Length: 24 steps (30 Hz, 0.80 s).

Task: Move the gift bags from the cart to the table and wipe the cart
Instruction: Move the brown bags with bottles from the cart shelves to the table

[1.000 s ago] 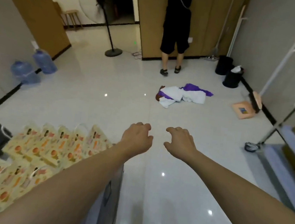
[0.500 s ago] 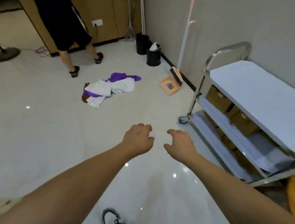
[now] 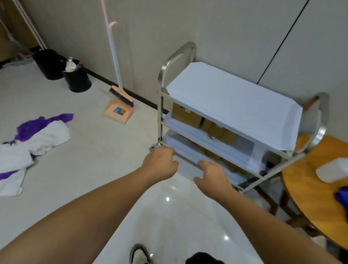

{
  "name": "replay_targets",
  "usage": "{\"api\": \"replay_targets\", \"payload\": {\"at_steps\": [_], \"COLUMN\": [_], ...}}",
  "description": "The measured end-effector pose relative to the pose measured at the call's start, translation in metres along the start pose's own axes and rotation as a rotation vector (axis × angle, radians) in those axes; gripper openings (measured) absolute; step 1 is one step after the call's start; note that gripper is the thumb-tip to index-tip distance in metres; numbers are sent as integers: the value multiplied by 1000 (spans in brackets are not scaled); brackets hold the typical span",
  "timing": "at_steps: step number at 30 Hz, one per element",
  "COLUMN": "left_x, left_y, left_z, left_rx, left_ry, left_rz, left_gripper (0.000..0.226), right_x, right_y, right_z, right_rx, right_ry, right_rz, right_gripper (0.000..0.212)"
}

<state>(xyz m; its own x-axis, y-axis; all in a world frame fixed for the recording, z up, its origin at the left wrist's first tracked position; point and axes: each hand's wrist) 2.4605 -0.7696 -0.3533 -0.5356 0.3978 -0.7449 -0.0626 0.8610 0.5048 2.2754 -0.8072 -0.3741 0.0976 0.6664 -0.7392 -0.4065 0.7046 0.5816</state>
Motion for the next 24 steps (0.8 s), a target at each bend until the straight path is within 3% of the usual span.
{"api": "replay_targets", "payload": {"at_steps": [13,24], "left_x": [-20,67], "left_y": [-168,-350], "left_z": [-18,15], "left_rx": [84,120], "left_ry": [4,89], "left_rz": [142,151], "left_gripper": [39,42], "right_x": [-29,7], "right_y": [-120,-307], "right_z": [-50,-130], "right_rx": [199,244], "right_ry": [-187,-265], "right_rz": [-2,-118], "right_gripper": [59,58]}}
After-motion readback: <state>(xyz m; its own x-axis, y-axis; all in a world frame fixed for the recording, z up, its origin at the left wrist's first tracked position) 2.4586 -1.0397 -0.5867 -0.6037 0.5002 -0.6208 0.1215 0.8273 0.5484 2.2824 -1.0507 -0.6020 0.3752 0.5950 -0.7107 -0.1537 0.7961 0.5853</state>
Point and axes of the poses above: each hand's wrist, its own y-axis away from the middle knuckle, its own x-axis out of the palm, z = x × y, and after that the axes turned 15 degrees about z, right-handed
